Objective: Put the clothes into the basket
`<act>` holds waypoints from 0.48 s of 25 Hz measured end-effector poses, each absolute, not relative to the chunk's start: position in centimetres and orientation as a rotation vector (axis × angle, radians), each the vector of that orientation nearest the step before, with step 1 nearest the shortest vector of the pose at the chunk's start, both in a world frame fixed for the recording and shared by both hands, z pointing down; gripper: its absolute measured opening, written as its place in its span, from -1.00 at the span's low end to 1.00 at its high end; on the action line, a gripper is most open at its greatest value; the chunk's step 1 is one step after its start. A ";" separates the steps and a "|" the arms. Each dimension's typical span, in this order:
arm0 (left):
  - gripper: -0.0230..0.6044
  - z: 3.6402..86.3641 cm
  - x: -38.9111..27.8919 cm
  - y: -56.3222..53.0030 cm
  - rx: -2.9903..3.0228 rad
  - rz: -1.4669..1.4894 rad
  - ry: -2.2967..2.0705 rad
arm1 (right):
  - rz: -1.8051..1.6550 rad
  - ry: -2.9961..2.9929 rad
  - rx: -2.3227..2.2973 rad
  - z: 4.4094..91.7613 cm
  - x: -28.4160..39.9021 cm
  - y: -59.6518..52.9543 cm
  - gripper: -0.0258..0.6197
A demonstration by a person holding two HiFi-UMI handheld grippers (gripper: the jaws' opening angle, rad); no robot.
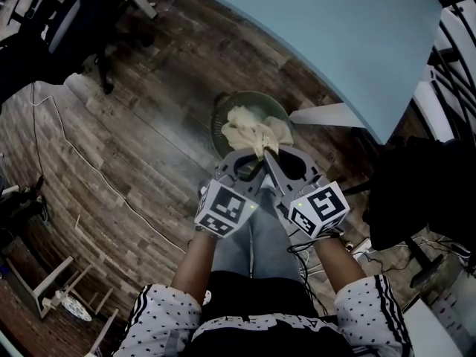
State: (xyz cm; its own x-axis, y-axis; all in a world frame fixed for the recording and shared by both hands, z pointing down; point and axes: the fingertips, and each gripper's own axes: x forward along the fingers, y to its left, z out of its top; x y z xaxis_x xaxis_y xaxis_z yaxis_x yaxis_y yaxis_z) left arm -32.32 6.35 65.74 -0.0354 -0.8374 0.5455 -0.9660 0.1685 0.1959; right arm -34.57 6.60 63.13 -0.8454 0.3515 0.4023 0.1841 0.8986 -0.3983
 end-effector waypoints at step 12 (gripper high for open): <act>-0.81 67.7 -32.4 6.7 1.666 0.308 -1.896 | 0.466 -2.549 -0.390 65.1 -34.5 6.9 -0.81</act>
State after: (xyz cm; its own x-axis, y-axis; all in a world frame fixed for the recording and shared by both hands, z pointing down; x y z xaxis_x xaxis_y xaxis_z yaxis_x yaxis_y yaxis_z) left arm -32.36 6.69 67.68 -0.0421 -0.8240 0.5650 -0.9605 0.1891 0.2042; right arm -34.54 6.91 65.08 -0.8261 0.3586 0.4347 0.1816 0.8997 -0.3970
